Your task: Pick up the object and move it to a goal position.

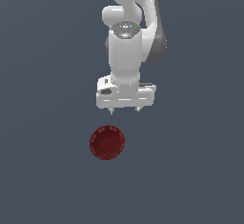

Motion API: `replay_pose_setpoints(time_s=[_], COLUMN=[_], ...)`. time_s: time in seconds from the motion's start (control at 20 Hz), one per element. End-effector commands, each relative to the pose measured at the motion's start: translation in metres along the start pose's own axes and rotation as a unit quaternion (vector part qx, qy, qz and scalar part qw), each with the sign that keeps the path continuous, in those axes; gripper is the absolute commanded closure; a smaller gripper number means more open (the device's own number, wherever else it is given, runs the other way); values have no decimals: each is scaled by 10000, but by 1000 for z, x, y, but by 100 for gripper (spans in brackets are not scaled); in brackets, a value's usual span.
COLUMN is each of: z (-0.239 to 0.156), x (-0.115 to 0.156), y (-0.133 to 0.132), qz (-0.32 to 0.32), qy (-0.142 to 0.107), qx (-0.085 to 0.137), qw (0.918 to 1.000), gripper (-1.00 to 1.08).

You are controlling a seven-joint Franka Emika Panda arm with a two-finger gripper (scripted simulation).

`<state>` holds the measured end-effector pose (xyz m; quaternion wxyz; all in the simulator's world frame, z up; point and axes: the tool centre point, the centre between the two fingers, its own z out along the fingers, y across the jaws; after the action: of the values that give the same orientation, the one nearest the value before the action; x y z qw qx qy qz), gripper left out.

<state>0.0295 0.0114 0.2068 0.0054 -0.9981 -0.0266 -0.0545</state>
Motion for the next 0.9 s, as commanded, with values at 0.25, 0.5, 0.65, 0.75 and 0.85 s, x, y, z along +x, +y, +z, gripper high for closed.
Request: replay_pose_setpoints(time_s=[0.25, 0.5, 0.65, 0.75, 0.85], z=[-4, -5, -3, 0, 4], x=[0, 0, 1, 1, 1], y=[-7, -9, -8, -7, -5], qz=[-84, -120, -41, 53, 182], qy=[23, 27, 40, 56, 77], qx=[-15, -27, 17, 67, 135], qw=[10000, 9999, 10000, 9999, 9997], gripper=[-20, -20, -20, -20, -20])
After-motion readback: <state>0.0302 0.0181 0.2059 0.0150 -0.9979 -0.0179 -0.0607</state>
